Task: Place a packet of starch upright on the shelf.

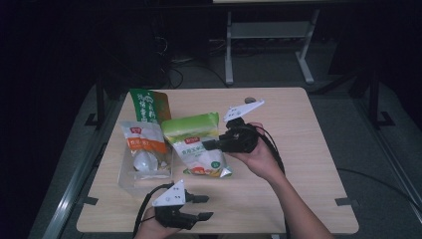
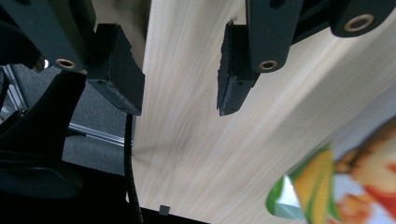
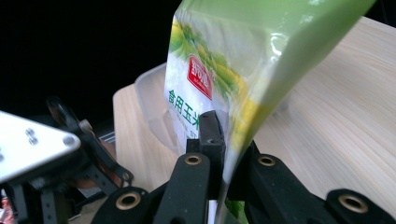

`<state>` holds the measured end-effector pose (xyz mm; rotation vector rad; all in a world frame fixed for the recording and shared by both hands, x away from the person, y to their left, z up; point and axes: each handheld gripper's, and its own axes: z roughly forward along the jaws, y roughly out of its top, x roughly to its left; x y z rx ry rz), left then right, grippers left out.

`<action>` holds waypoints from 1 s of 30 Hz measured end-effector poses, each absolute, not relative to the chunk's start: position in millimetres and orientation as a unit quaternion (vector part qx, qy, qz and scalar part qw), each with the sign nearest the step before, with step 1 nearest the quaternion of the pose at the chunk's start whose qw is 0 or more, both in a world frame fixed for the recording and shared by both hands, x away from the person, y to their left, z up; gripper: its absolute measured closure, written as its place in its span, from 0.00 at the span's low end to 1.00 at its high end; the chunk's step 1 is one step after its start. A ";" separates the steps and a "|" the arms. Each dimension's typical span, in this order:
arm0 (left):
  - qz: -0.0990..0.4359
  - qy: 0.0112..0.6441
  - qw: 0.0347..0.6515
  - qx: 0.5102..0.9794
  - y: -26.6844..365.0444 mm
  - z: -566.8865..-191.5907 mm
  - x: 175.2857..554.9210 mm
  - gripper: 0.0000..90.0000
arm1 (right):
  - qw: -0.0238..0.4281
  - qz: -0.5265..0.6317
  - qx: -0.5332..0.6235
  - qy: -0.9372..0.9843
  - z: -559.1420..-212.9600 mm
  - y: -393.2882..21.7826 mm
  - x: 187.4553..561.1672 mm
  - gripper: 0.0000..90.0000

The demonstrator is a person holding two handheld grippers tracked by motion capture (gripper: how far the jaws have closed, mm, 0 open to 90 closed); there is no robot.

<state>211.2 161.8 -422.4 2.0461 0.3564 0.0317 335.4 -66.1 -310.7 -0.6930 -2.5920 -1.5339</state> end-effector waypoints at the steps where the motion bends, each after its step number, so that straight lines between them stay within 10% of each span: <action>1: 0.012 0.148 0.508 0.849 161.6 -422.6 210.9 0.56 | 0.026 -0.499 -0.222 -0.837 -309.2 -63.6 336.0 0.98; 30: 0.025 0.139 0.508 0.850 165.6 -426.8 208.7 0.51 | 0.071 -0.522 -0.179 -0.831 -288.6 37.2 350.4 0.98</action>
